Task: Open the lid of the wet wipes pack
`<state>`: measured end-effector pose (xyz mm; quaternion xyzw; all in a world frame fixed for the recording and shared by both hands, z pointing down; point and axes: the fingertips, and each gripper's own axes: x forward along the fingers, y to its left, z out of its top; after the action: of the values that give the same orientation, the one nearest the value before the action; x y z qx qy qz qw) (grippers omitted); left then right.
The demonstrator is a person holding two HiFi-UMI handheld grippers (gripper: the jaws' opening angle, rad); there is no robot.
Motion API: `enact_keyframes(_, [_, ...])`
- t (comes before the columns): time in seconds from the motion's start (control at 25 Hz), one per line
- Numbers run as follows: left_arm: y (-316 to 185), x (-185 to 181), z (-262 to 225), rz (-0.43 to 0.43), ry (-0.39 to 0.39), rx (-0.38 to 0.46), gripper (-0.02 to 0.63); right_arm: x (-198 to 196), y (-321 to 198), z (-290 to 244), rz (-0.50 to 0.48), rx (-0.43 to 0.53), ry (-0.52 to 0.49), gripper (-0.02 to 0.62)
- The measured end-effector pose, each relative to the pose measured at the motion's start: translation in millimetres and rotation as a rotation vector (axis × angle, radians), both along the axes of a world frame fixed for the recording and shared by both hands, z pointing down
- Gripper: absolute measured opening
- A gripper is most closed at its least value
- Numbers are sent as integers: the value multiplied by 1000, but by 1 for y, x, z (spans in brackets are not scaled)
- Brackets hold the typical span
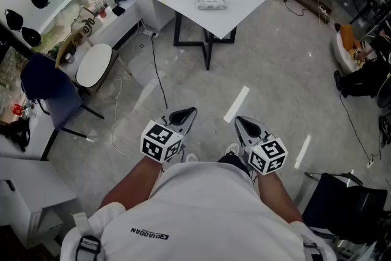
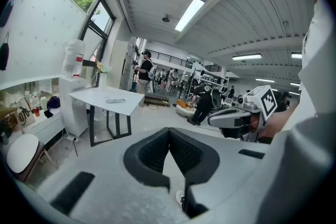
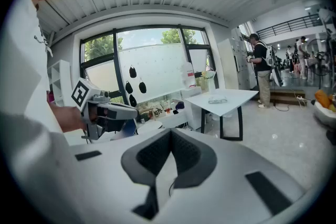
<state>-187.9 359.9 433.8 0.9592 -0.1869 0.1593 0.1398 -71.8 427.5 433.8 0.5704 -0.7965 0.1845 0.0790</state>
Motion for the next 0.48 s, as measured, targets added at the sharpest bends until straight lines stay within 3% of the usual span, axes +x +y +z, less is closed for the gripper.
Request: enact_keyframes(0.48, [-1, -5, -2, -1, 8, 4, 5, -4, 0, -3, 7, 11, -19, 5])
